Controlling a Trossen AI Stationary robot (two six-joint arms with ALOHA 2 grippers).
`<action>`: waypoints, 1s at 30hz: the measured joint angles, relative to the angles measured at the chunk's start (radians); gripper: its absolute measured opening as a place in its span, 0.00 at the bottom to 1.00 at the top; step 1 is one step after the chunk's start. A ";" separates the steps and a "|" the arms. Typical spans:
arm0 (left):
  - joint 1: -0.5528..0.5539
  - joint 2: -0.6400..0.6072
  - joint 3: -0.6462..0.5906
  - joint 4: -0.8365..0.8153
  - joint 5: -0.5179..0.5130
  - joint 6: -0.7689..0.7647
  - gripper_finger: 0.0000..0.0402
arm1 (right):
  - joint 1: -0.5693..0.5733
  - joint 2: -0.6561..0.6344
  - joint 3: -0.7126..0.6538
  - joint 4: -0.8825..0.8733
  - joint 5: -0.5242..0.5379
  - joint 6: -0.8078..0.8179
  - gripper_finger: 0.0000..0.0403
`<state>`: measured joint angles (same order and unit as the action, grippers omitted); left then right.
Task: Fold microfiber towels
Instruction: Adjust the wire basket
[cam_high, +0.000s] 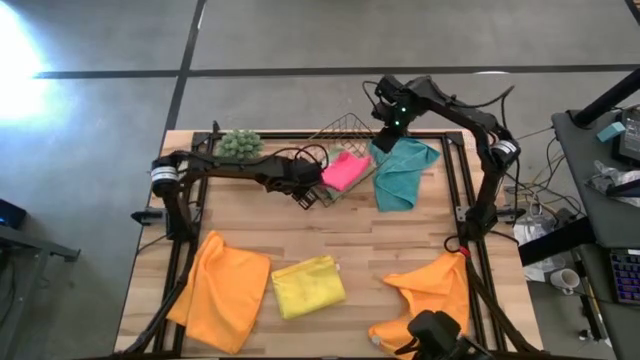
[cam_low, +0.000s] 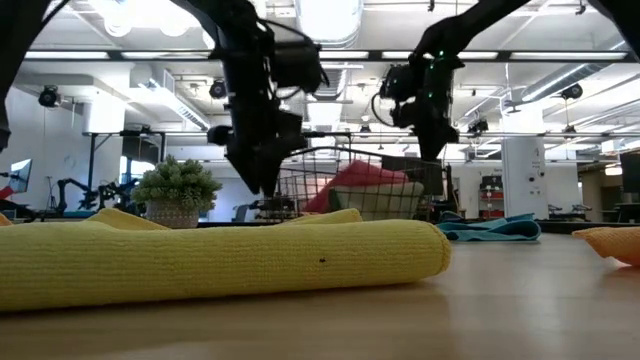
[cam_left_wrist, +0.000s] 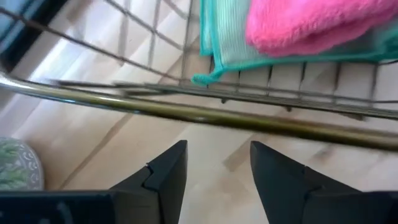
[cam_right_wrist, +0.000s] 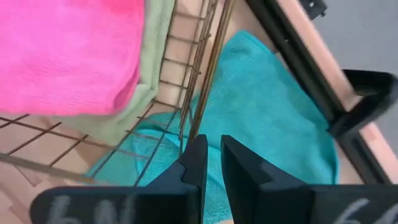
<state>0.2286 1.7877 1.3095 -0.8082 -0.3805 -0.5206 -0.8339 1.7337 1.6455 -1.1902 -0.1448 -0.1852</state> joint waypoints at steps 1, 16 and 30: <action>-0.003 -0.016 0.001 -0.002 0.000 -0.002 0.40 | -0.002 -0.011 0.000 0.000 0.004 -0.003 0.09; -0.181 -0.171 0.005 0.189 0.060 0.105 0.40 | -0.043 -0.083 0.001 0.006 0.024 -0.059 0.09; -0.326 -0.037 0.005 0.470 0.024 0.216 0.40 | -0.043 -0.136 0.001 -0.009 0.023 -0.012 0.09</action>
<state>-0.0974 1.7512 1.3148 -0.3377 -0.3570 -0.3046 -0.8772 1.5981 1.6466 -1.1988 -0.1214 -0.1971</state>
